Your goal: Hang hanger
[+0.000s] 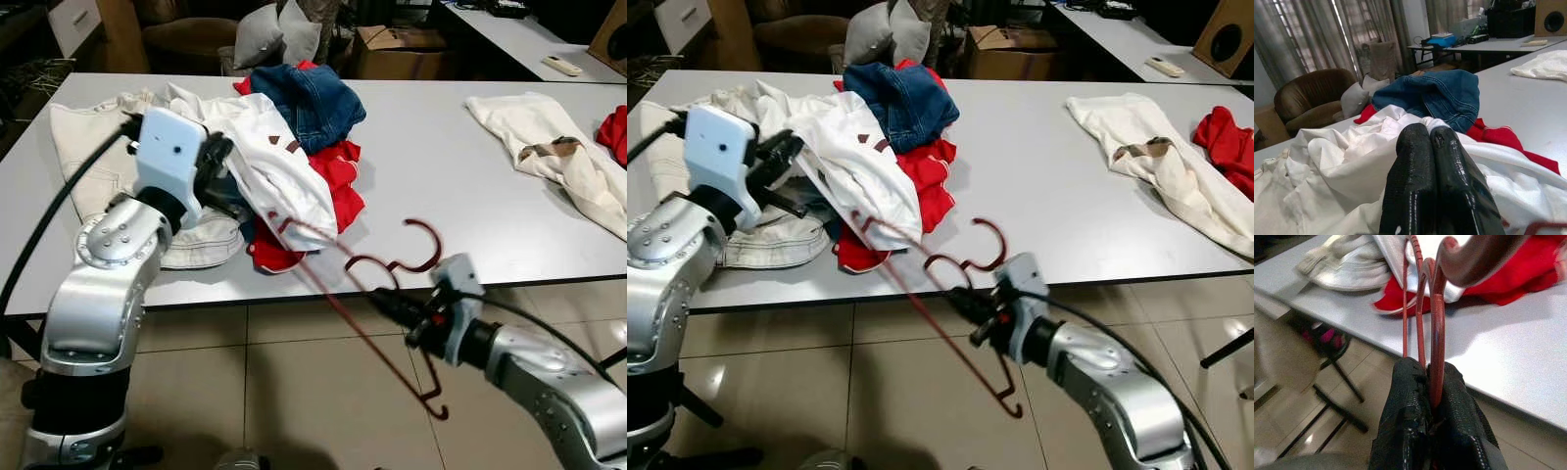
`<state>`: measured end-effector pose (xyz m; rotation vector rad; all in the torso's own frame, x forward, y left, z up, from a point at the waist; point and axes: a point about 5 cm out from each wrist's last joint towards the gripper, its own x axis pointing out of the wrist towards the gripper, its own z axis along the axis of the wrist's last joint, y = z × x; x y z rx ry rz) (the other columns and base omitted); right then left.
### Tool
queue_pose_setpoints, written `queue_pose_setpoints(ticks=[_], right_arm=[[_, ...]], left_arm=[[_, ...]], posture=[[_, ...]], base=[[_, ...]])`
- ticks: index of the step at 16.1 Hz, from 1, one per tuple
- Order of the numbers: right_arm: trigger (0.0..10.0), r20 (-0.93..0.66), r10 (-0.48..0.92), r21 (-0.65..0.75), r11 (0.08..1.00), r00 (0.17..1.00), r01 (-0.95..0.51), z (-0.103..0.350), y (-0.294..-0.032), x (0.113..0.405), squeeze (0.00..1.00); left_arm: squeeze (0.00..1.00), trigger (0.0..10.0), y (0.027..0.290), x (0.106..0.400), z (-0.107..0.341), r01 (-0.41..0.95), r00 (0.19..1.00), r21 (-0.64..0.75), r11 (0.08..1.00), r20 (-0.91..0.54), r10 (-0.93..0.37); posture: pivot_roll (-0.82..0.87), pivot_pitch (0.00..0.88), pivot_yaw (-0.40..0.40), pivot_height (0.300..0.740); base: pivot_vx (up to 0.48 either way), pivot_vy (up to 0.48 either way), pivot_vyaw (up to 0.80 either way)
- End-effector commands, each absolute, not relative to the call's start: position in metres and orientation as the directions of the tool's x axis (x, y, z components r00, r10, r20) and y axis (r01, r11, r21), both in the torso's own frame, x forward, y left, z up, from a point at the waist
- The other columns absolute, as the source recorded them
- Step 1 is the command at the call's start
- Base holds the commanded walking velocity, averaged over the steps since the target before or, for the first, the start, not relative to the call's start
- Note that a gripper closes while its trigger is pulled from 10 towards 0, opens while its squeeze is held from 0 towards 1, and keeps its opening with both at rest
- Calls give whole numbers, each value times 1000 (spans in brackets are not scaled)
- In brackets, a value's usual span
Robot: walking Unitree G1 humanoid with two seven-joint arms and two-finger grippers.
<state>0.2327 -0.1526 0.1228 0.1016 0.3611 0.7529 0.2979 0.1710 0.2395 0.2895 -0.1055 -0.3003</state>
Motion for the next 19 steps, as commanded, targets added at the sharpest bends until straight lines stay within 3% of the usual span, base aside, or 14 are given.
queue_pose_setpoints(ticks=[1, 8, 12, 19], right_arm=[[10000, -259, 641, 216, 768, 723, -603, 129, -164, 239, 0], [10000, -68, 561, 384, 778, 825, -498, 153, -184, 252, 0], [10000, -207, 649, 451, 727, 732, -518, 124, -167, 234, 0], [10000, -196, 670, 592, 663, 716, -458, 109, -156, 224, 0]], left_arm=[[0, 0, 170, 294, 243, 284, 946, 306, 909, 69, -318], [0, 0, 176, 271, 216, 355, 927, 344, 870, -7, -375], [0, 0, 165, 276, 218, 331, 931, 311, 891, 45, -362], [0, 0, 153, 291, 240, 289, 924, 169, 942, 207, -321]], posture=[[54, 24, -47, 740], [54, 33, -62, 740], [55, 31, -60, 740], [55, 22, -39, 740]], base=[[0, 0, 0], [0, 0, 0], [0, 0, 0], [0, 0, 0]])
